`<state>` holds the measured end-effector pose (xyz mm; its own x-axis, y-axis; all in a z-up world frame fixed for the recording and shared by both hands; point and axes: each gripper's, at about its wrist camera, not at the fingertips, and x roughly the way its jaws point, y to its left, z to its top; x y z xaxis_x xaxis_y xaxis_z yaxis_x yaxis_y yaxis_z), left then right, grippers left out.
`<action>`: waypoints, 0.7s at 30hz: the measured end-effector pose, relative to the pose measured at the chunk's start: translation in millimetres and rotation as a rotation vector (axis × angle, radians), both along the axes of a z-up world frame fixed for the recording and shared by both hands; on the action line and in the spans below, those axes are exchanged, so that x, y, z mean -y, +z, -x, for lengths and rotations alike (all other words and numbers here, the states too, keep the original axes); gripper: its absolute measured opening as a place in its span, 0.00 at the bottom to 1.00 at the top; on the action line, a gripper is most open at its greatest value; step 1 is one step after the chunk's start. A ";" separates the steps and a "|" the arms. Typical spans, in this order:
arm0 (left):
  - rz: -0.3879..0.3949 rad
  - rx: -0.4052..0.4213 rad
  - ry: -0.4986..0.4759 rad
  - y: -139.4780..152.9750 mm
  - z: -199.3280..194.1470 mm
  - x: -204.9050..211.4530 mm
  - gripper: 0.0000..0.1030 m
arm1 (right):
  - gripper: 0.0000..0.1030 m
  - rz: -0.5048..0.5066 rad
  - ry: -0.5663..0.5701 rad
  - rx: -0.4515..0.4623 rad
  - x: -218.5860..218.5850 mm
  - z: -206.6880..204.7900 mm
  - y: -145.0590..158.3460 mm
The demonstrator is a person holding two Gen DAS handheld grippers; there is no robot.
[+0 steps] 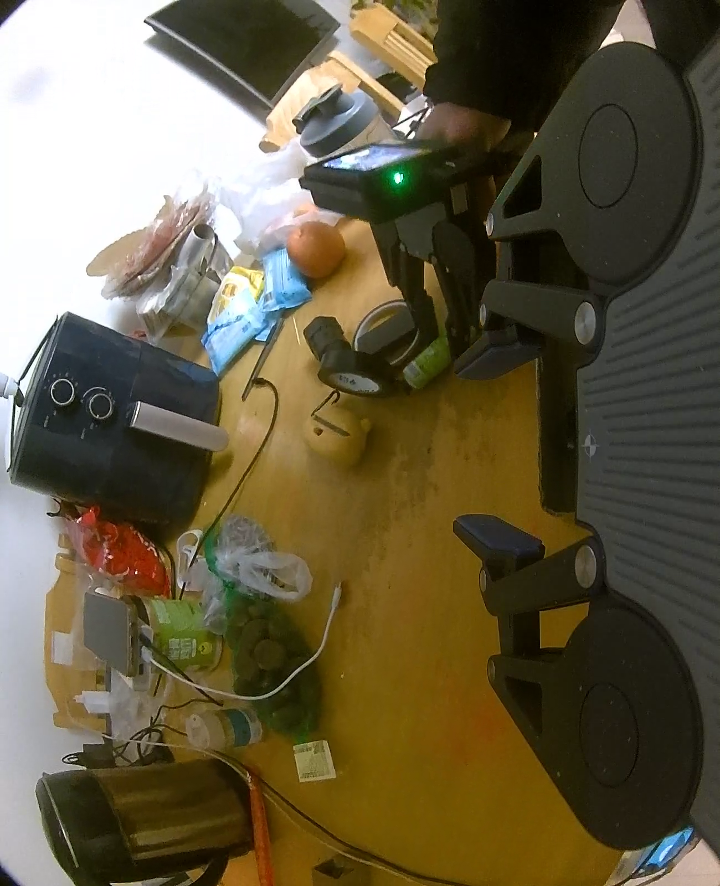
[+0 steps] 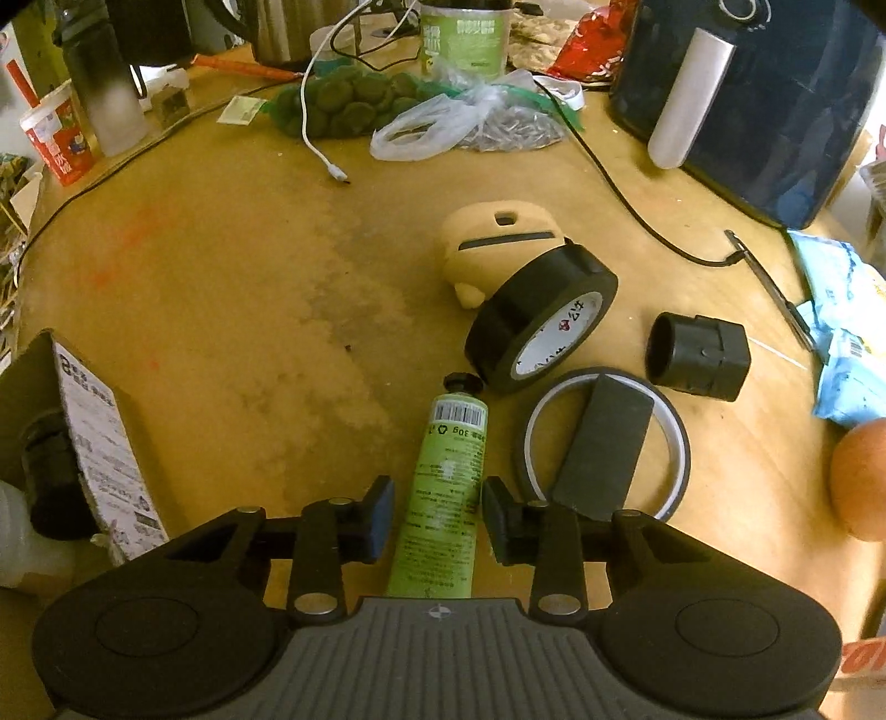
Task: Organize objects
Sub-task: 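Reach the right tool to the green hand-cream tube and close on it, then lift the green tube with the right tool while the left tool approaches the black tape roll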
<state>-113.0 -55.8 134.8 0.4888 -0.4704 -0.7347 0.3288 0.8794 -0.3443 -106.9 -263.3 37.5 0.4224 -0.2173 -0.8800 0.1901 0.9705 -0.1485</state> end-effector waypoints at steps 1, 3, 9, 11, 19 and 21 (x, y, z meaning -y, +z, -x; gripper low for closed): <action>0.001 0.000 -0.001 -0.3 -0.3 0.4 0.52 | 0.37 0.004 0.000 -0.005 0.3 -1.6 -0.8; 0.001 -0.004 0.002 -1.2 -0.2 1.4 0.52 | 0.36 0.004 0.000 -0.012 0.2 -3.6 -2.2; 0.008 -0.014 0.016 -3.0 -0.6 0.2 0.52 | 0.32 -0.018 -0.038 -0.004 1.6 -2.5 -1.2; 0.011 -0.013 0.017 -2.7 -1.1 0.4 0.52 | 0.29 -0.021 -0.058 0.002 2.3 -1.6 -1.0; 0.020 0.006 0.009 0.6 -2.2 2.0 0.52 | 0.28 -0.018 -0.091 0.001 -0.9 -1.6 0.8; 0.018 0.010 0.007 0.0 -2.2 1.5 0.52 | 0.28 -0.012 -0.085 0.004 -3.0 -0.1 5.4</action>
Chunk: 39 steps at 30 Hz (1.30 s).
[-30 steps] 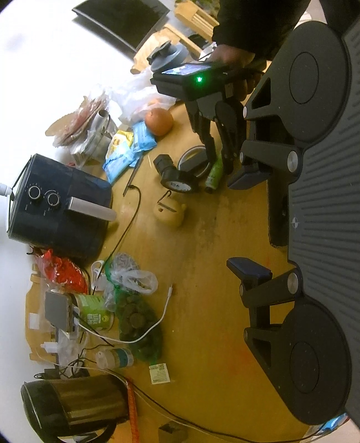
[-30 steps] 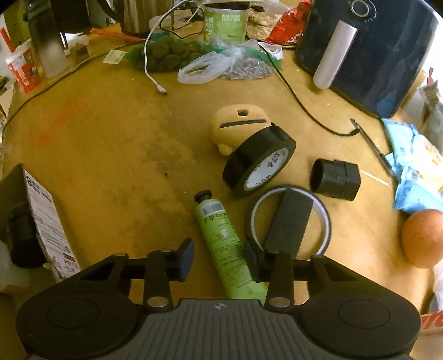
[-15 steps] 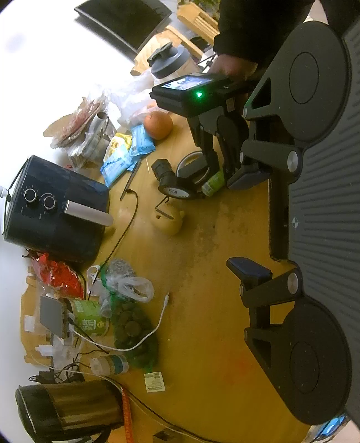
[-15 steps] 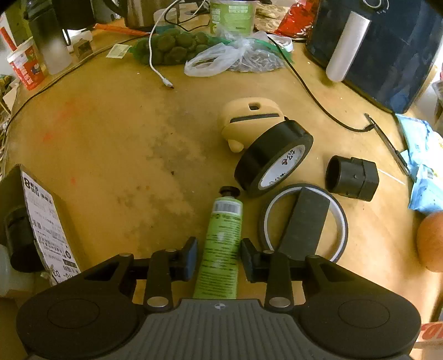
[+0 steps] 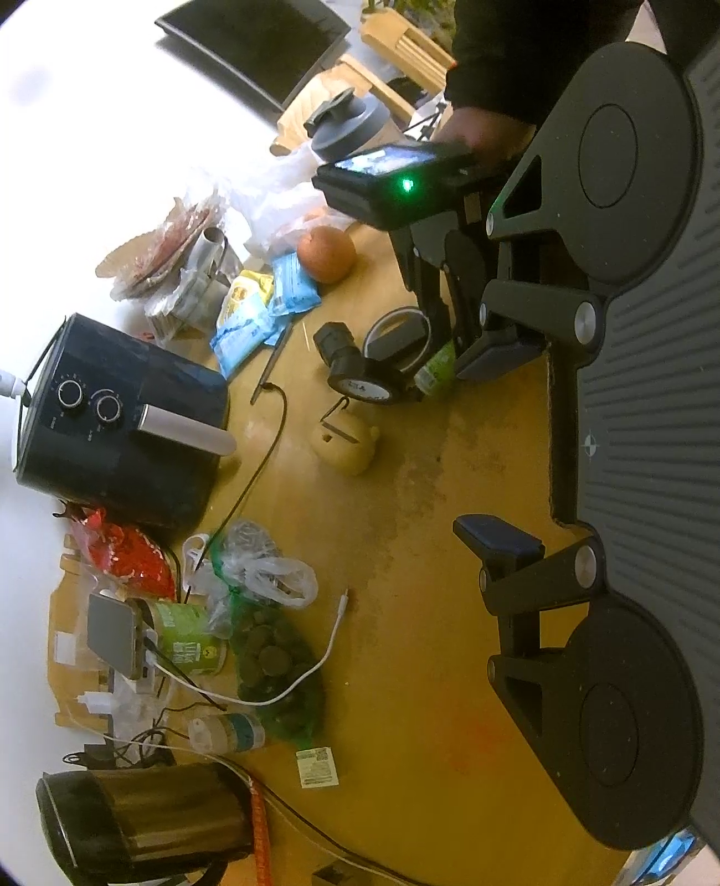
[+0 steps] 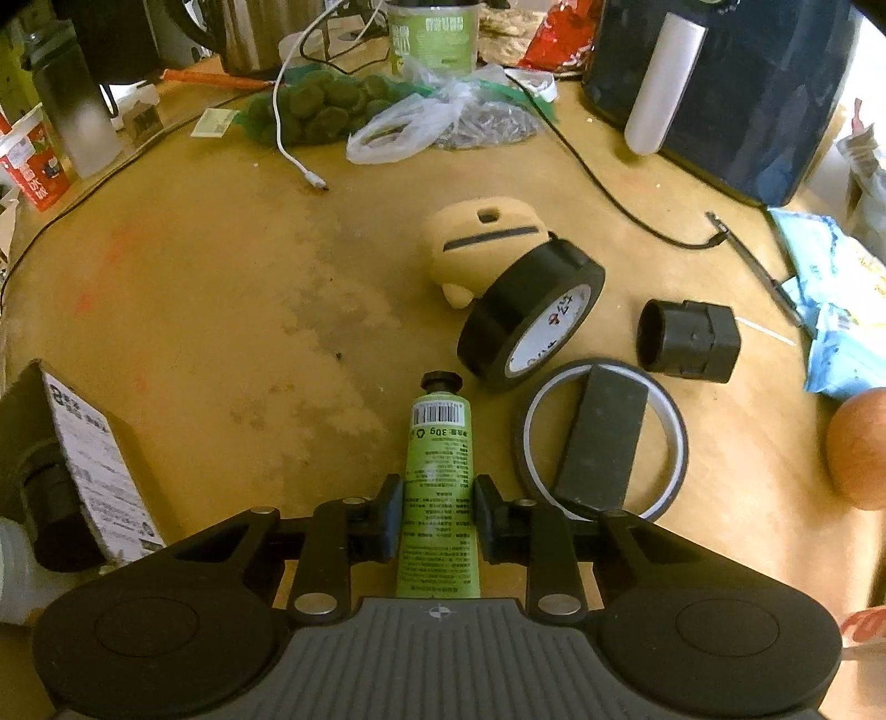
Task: Organize objects
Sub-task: 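Lift the green tube with the right tool while the left tool approaches the black tape roll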
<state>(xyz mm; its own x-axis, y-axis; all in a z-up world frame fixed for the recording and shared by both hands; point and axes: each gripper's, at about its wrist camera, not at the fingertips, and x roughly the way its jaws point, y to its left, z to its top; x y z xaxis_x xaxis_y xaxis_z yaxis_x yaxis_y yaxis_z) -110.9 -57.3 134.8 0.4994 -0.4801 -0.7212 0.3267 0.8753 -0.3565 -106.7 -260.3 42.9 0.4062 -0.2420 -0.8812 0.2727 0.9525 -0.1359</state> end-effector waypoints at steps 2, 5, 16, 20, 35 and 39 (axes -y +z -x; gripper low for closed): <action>-0.002 0.003 -0.003 -0.8 0.2 -0.6 0.52 | 0.28 -0.004 -0.004 0.011 -1.7 3.0 5.4; -0.007 0.012 -0.014 -0.8 1.6 -1.2 0.52 | 0.28 0.005 -0.001 0.022 -7.1 6.9 13.7; 0.001 0.028 -0.095 -1.5 -2.5 -1.4 0.52 | 0.28 0.039 -0.091 0.103 -17.6 32.0 55.9; 0.005 0.039 -0.147 -1.4 -5.4 4.7 0.52 | 0.28 0.023 -0.173 0.151 -19.6 46.5 69.6; 0.021 0.103 -0.298 9.5 -20.9 46.1 0.52 | 0.28 -0.042 -0.355 0.226 -26.3 91.9 88.5; 0.022 0.119 -0.315 13.9 -29.2 57.8 0.52 | 0.28 -0.055 -0.379 0.243 -22.5 97.6 91.3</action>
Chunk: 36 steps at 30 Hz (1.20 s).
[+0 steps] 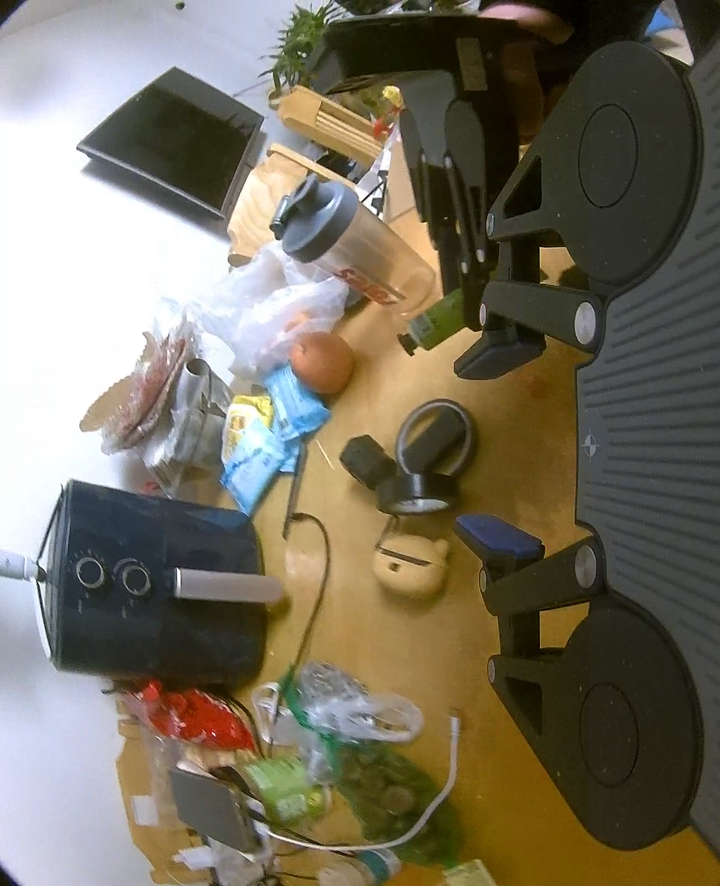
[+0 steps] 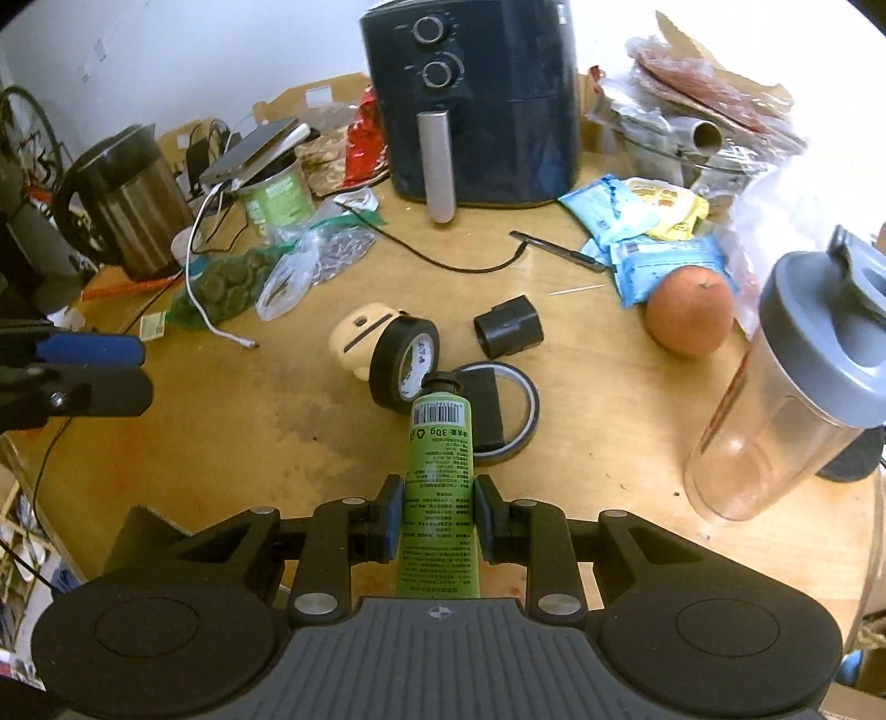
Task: Organize objects
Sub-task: 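Lift the green tube with the right tool while the left tool approaches the black tape roll, then close the left tool on the black tape roll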
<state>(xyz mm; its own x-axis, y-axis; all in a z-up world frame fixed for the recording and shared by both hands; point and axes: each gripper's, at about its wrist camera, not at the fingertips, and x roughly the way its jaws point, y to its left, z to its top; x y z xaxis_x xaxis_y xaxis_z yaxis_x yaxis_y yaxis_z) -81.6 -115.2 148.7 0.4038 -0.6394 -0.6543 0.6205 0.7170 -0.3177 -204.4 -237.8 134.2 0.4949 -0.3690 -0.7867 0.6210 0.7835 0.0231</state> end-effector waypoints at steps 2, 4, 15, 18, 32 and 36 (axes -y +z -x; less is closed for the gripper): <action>-0.006 0.007 -0.013 0.9 -5.4 7.1 0.52 | 0.28 0.000 -0.010 0.010 1.8 1.8 2.1; -0.015 0.014 -0.021 0.4 -10.1 12.1 0.52 | 0.28 0.002 -0.018 0.019 2.6 3.3 4.0; -0.096 0.014 -0.035 -18.2 -39.4 40.1 0.52 | 0.29 -0.018 -0.069 0.038 2.1 19.0 6.1; -0.114 0.005 -0.032 -25.7 -46.6 47.0 0.52 | 0.29 -0.029 -0.091 0.037 1.9 24.4 3.9; -0.198 -0.045 -0.005 -65.8 -80.0 91.1 0.51 | 0.29 -0.037 -0.153 0.027 -1.0 45.6 2.9; -0.228 -0.047 -0.017 -76.7 -85.4 103.9 0.51 | 0.29 -0.032 -0.172 0.028 -2.5 52.1 4.7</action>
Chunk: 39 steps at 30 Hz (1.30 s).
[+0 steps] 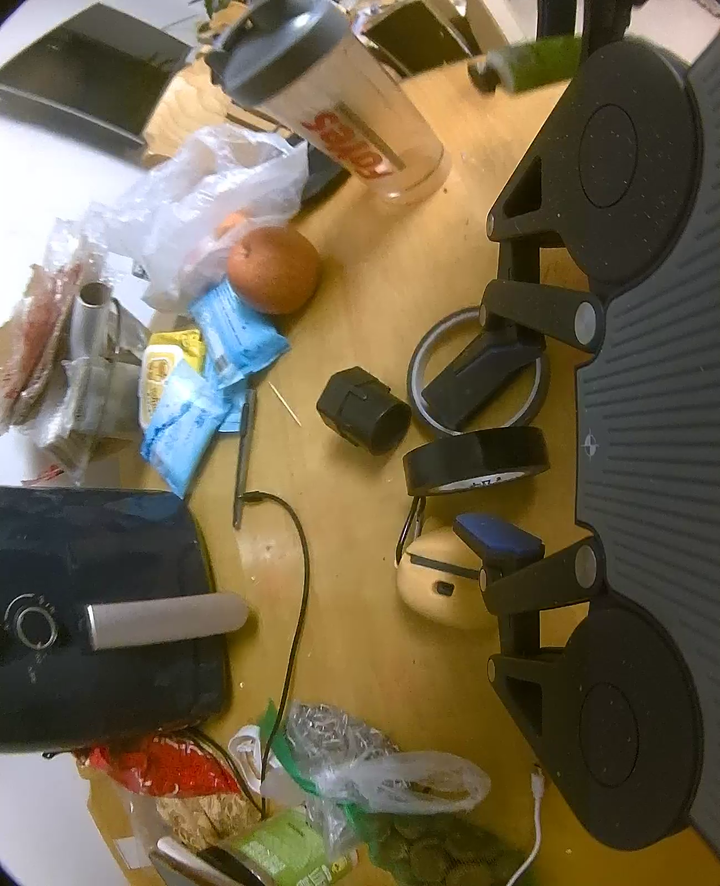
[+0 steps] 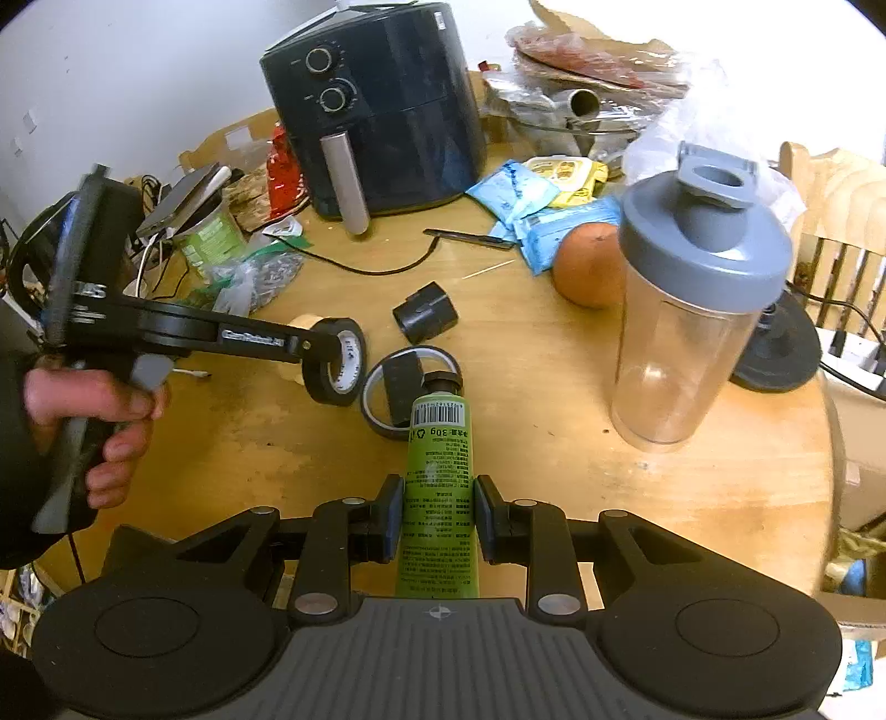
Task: Organize objects
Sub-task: 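Close the left tool on the black tape roll, then lift the tape roll with the left tool while the right tool holds the tube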
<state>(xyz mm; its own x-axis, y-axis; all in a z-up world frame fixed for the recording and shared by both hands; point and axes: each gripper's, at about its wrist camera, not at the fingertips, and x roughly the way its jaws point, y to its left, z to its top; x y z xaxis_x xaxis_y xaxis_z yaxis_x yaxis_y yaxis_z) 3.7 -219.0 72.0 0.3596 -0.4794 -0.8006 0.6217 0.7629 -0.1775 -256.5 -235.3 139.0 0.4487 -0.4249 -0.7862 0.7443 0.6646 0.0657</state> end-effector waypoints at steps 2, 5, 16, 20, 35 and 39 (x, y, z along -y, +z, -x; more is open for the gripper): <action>-0.013 0.000 -0.003 -5.3 -2.2 4.9 0.50 | 0.29 -0.001 -0.008 -0.002 -0.8 3.1 0.7; -0.033 -0.005 -0.003 -12.0 -5.2 8.1 0.23 | 0.29 0.000 -0.017 -0.003 -2.8 7.5 1.8; -0.024 -0.026 -0.026 -7.3 -1.1 -14.5 0.17 | 0.29 0.006 -0.022 -0.010 -8.9 13.1 3.3; 0.002 -0.027 -0.036 1.1 4.8 -25.9 0.17 | 0.29 0.006 -0.032 -0.019 -11.5 11.7 2.6; 0.144 -0.026 0.018 47.0 34.2 -74.5 0.17 | 0.29 -0.031 -0.063 0.009 -21.7 10.0 5.0; 0.183 -0.030 0.011 57.8 45.2 -84.8 0.17 | 0.29 -0.035 -0.050 0.009 -27.6 8.5 3.3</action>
